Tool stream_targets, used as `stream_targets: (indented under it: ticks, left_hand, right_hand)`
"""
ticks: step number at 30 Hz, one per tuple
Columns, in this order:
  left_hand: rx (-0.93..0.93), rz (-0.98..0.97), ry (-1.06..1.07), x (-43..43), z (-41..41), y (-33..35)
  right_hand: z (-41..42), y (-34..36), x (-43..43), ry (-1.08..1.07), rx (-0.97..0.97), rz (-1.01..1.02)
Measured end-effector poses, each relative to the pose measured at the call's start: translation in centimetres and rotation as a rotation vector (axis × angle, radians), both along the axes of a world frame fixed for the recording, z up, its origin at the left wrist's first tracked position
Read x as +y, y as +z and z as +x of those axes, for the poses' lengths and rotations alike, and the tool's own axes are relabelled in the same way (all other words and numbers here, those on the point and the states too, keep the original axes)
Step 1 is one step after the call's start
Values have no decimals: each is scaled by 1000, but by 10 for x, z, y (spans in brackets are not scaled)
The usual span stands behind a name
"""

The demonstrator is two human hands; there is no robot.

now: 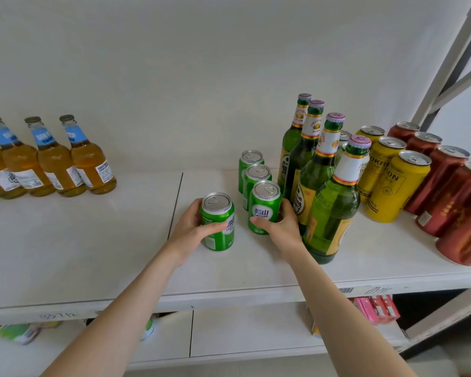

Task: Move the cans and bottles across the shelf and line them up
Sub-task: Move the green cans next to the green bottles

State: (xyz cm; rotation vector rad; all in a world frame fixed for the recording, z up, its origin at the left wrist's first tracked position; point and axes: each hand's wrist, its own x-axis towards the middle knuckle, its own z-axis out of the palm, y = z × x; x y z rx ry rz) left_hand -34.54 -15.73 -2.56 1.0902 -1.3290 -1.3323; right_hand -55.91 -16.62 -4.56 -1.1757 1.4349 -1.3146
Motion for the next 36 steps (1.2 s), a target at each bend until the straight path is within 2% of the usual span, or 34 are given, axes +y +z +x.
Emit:
stream_targets:
  ticks: [14, 19, 27, 36]
  left_hand:
    - [-10, 39, -29, 3, 8, -2]
    - [-57, 58, 42, 7, 9, 5]
    - [-133, 60, -5, 28, 4, 11]
    - [-146, 84, -75, 62, -25, 16]
  right_hand:
    - [-2, -12, 29, -24, -19, -16]
    - [2, -16, 59, -67, 95, -34]
    - [16, -15, 79, 164, 151, -31]
    - [7, -15, 98, 228, 143, -22]
